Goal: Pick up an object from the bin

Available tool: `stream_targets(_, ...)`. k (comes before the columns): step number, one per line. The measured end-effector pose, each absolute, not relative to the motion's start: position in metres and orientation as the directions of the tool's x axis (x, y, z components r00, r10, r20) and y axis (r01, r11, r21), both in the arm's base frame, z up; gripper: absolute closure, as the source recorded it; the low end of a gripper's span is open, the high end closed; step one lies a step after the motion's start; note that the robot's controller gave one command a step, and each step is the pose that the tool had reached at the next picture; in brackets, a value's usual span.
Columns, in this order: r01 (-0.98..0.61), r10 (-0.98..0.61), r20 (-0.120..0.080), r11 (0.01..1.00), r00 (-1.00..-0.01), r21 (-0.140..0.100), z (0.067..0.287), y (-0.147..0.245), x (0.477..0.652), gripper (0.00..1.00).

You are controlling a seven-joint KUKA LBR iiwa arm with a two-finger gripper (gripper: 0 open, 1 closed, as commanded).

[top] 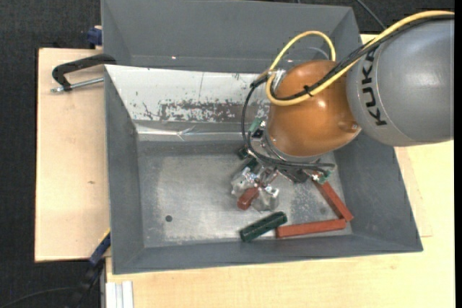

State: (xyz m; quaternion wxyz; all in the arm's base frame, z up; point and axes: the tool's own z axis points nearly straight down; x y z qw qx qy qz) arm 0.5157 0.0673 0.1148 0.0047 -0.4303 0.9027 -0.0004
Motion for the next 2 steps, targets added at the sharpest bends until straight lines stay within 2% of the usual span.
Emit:
stream_targets(1, -0.776, -0.776, -0.01, 0.631, -0.631, -0.007, 0.181, 0.069, 0.518, 1.0)
stream_targets(2, -0.774, -0.774, -0.007, 0.633, -0.633, -0.003, 0.191, 0.07, 0.52, 1.0)
